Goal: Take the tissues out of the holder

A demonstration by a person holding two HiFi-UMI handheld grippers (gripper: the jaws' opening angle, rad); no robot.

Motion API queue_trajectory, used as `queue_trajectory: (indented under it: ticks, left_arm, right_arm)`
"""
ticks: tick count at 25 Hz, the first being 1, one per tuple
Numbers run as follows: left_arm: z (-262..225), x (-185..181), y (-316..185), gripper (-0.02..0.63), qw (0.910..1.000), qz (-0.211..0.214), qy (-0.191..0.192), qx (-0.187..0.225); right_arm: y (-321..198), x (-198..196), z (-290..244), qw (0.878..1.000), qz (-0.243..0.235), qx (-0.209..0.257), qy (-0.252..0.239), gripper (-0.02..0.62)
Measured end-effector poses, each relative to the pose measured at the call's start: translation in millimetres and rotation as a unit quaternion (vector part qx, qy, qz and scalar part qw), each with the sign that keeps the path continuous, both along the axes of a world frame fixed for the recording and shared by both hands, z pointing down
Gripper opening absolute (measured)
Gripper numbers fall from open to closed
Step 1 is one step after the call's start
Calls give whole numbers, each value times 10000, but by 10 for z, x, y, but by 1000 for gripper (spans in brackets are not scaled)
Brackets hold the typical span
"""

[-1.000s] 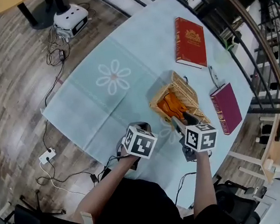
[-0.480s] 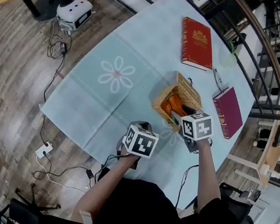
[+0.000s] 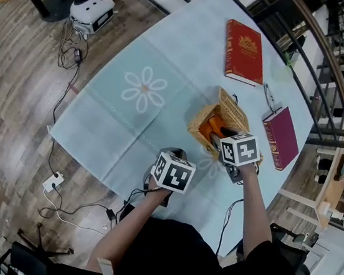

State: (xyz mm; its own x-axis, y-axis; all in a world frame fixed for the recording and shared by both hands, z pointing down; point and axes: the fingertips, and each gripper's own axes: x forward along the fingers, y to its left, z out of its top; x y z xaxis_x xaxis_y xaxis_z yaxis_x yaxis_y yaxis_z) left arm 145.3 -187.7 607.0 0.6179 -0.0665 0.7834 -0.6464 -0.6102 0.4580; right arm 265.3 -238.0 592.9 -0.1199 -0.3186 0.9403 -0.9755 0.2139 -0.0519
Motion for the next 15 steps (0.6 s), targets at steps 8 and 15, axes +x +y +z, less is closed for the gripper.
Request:
queue_trajectory:
  ticks: [8, 15]
  left_arm:
    - [4, -20, 6, 9, 9999, -59, 68, -126]
    - [-7, -33, 31, 9, 9997, -23, 123, -213]
  right_arm:
    - [-21, 47, -15, 9995, 147, 222, 188, 35]
    - [16, 56, -168, 9978, 324, 529, 214, 14]
